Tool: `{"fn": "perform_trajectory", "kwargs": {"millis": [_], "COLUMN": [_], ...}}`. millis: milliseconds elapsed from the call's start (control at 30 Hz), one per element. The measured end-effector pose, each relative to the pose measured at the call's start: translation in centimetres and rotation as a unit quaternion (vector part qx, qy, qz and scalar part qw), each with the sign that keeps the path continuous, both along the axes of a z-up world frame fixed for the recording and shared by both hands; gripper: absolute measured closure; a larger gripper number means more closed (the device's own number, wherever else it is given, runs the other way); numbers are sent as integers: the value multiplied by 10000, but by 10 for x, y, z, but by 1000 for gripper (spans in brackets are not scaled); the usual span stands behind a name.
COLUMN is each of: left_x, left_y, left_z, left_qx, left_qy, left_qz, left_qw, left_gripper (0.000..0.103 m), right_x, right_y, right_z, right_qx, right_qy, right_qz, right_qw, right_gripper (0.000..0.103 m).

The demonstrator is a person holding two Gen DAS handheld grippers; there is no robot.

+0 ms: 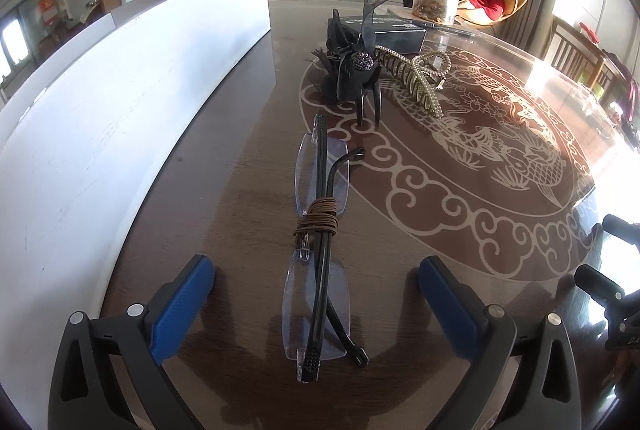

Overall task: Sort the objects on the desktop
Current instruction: 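Hold the black eyeglasses in the left tool above the table, then grasp the gold pearl hair clip with the right tool while the left tool holds the eyeglasses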

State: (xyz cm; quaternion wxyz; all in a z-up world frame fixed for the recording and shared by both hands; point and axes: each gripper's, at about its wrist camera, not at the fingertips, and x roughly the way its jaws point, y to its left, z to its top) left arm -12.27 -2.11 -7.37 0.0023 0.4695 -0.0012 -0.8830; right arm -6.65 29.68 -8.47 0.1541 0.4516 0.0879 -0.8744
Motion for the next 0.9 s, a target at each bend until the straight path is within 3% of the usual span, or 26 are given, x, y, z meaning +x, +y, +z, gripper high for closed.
{"fn": "perform_trajectory", "kwargs": {"millis": [167,300,400,500,600,667,700,733,800,900], "left_x": [0,0,0,0,-1,-1,-1,-1,-1,-1], "left_y": [0,0,0,0,0,0,0,0,0,0], "left_z": [0,0,0,0,0,0,0,0,0,-1], "left_qx": [-5,-3,-4,-4,-3,-4,-4,-4,-5,-5], "left_qy": [4,4,5,5,5,5,4,5,3,2], "left_qz": [7,14,10,13,16,13,13,12,8,7], "left_qw": [10000,10000,10000,10000,10000,10000,10000,10000,10000,10000], "left_gripper": [0,0,0,0,0,0,0,0,0,0], "right_x": [-24,-84,-129,-165,-186,-191,-192,-194,-191,-174], "right_y": [-10,-31,-64,-100,-132,-145,-148,-150,-148,-134], "right_z": [2,22,34,31,15,9,8,5,5,3], "right_qx": [4,-883,-1187,-1039,-522,-353,-365,-335,-386,-469], "right_qy": [-270,-246,-106,-141,-293,-254,-273,-317,-275,-248], "right_qz": [176,124,143,258,394,540,633,664,686,585], "right_qw": [9995,9957,9928,9942,9974,9976,9969,9967,9965,9969], "right_gripper": [0,0,0,0,0,12,32,40,51,52]}}
